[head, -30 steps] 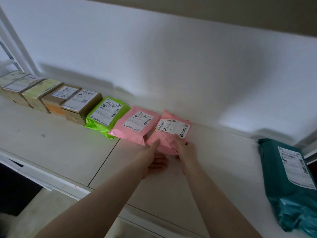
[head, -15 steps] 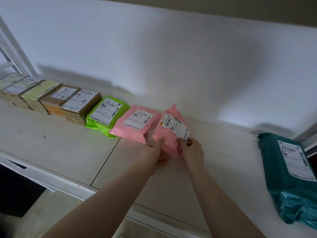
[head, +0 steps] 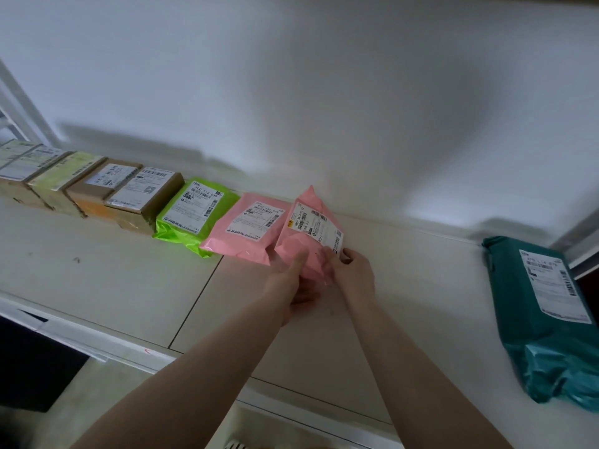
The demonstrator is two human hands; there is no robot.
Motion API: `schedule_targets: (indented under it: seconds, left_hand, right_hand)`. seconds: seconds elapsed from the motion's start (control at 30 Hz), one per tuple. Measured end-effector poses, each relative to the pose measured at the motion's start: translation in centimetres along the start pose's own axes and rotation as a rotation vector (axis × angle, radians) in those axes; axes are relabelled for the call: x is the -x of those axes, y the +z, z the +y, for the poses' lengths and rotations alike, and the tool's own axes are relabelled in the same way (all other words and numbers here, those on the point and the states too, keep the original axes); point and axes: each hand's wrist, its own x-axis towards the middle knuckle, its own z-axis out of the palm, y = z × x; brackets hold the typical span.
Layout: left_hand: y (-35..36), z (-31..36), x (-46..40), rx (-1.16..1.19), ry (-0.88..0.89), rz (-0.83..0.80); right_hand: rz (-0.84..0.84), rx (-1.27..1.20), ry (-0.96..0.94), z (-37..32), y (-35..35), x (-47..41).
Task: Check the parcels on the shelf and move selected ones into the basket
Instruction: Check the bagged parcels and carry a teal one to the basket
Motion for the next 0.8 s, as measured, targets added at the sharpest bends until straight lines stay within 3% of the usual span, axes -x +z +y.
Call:
schedule_targets:
  seconds: [0.17,0.37,0.5,0.7,0.8]
  left_hand:
    - [0.7,0.4,1.3,-0.072,-0.083,0.001]
    - [2.9,-1.3,3.2,-0.14,-0.277,-0.209]
    - [7.8,-1.9,4.4,-0.188,-0.242,-0.304]
    - [16.9,-3.8,5.9,-0.251,-0.135,-0.426]
    - [21.0,-4.6,7.1,-0.279,-0.158,-0.478]
  right_hand:
    - [0.021,-0.067,0.012,0.4,-0.5,-0.1]
    - [0.044,-0.267,0.096,1.5,-3.8,0.7]
    - [0.248,-0.333,0.068,2.9,-10.3,1.5]
    - [0.773,-0.257,0.124,7.0,-22.6,1.5]
    - [0.749,-0.013,0.241,9.1,-26.4,1.3]
